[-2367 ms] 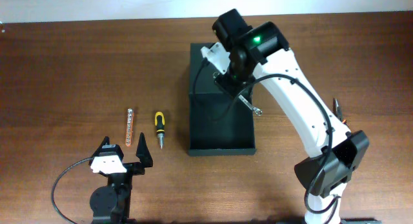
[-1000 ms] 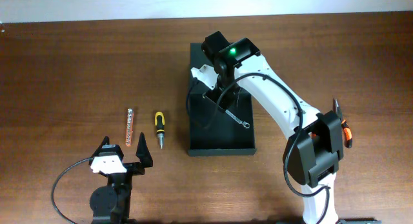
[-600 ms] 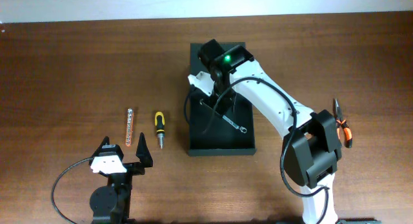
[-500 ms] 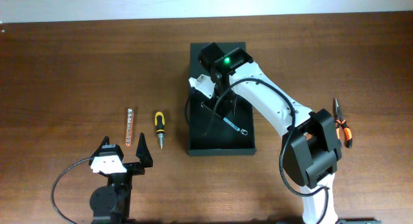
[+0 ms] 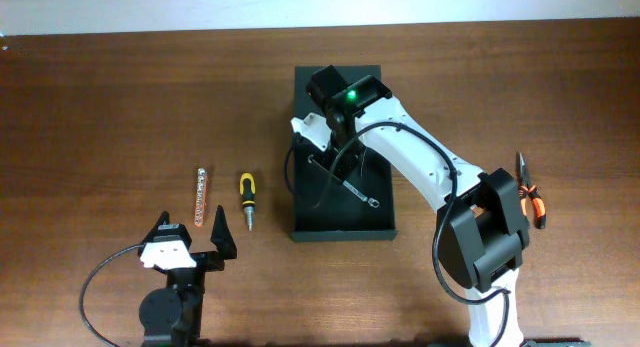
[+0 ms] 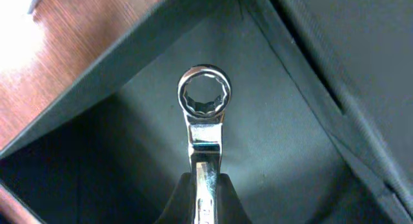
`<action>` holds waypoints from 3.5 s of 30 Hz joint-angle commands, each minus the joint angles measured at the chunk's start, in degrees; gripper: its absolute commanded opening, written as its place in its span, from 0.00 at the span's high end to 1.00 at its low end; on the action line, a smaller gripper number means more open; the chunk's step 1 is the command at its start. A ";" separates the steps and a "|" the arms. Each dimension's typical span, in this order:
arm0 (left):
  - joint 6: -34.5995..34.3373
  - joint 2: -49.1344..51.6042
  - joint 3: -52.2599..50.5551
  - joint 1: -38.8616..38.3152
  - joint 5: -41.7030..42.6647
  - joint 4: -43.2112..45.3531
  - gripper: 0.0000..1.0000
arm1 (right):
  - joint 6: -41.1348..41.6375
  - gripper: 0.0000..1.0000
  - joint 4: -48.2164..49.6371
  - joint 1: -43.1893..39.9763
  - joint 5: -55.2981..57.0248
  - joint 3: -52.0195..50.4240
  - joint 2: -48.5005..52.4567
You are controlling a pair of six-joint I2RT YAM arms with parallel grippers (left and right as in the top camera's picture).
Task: Pack container
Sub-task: 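Lower the wrench into the black box and open the right gripper, then withdraw the right gripper up and right toward the pliers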
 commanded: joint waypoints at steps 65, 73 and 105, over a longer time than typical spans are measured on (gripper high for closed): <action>0.92 -0.07 -0.13 -0.22 0.42 -0.26 0.01 | 2.43 0.96 5.55 0.24 -1.66 -5.20 6.78; 0.92 -0.07 -0.13 -0.22 0.42 -0.26 0.01 | 2.43 0.96 5.22 0.24 -1.66 -5.20 8.33; 0.92 -0.07 -0.13 -0.22 0.42 -0.26 0.01 | 2.43 0.50 -9.35 -1.81 -1.38 16.83 8.33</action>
